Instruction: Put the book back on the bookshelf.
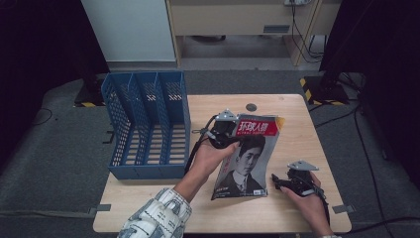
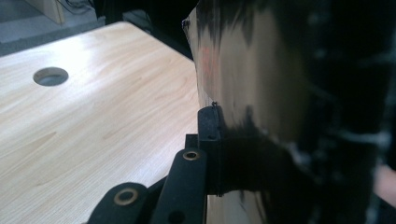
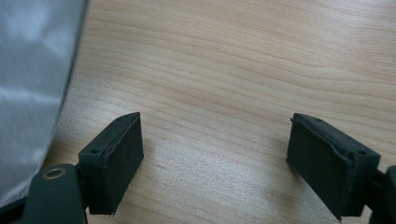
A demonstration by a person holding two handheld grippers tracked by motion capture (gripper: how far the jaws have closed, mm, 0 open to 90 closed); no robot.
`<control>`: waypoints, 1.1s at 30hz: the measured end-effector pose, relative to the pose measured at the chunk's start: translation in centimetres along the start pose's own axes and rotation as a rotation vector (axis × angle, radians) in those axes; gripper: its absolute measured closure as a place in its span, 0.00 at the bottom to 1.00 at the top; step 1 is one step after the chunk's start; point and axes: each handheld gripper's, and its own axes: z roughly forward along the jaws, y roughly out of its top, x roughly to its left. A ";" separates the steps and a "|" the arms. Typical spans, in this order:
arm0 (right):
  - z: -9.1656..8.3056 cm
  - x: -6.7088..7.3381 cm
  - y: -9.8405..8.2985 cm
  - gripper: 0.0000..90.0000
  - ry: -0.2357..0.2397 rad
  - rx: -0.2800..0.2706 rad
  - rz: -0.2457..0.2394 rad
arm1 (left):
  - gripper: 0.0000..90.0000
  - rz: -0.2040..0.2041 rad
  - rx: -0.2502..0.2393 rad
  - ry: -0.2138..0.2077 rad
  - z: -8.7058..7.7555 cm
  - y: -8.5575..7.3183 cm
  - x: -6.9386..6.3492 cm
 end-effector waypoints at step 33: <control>-0.1 0.1 -0.1 0.22 -0.001 0.000 -0.009 | 0.96 -0.101 -0.200 0.028 -6.4 0.7 1.5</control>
